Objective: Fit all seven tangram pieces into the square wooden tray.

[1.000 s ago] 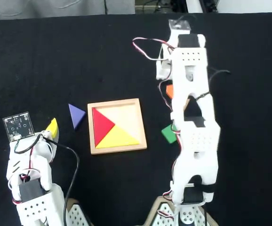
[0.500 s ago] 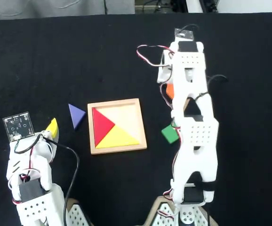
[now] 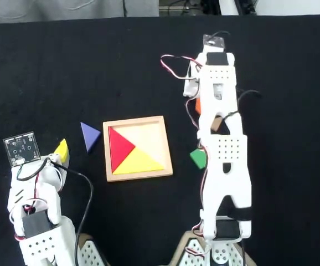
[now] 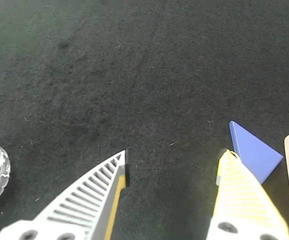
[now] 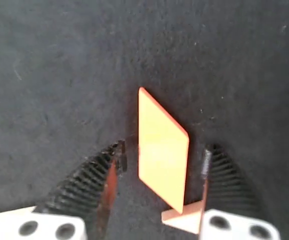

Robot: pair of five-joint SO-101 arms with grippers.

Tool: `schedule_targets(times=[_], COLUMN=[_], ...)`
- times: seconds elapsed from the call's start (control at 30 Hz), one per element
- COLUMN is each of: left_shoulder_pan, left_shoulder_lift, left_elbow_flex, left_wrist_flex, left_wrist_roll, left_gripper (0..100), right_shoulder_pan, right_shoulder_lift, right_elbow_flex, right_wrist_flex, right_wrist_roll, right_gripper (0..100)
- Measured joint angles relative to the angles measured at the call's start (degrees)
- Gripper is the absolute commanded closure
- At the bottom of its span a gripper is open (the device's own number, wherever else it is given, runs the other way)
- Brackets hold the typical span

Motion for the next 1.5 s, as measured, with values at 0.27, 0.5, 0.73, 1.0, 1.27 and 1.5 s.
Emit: schedule_targets(times=[0.27, 0.5, 0.73, 1.0, 1.27, 1.5], left_shoulder_pan=[0.0, 0.0, 0.0, 0.0, 0.0, 0.0], left_shoulder_lift=[0.0, 0.0, 0.0, 0.0, 0.0, 0.0], left_elbow_flex=[0.0, 0.0, 0.0, 0.0, 0.1, 0.1], left_wrist_flex=[0.0, 0.0, 0.0, 0.0, 0.0, 0.0], left_wrist_roll=[0.0, 0.0, 0.0, 0.0, 0.0, 0.0], left_gripper=[71, 71, 71, 71, 71, 71], right_shoulder_pan=[0.3, 0.3, 0.3, 0.2, -2.9, -10.2], right_shoulder_lift=[3.1, 3.2, 3.2, -1.1, -24.6, -46.2], right_elbow_flex=[-5.8, -5.9, -5.9, -6.2, 17.1, 43.2], right_wrist_flex=[3.1, 3.6, 3.6, 5.7, 5.7, 0.0], right_wrist_roll=[0.0, 0.0, 0.0, 4.1, 5.3, 5.5], right_gripper=[80.8, 97.9, 98.3, 98.8, 98.8, 98.7])
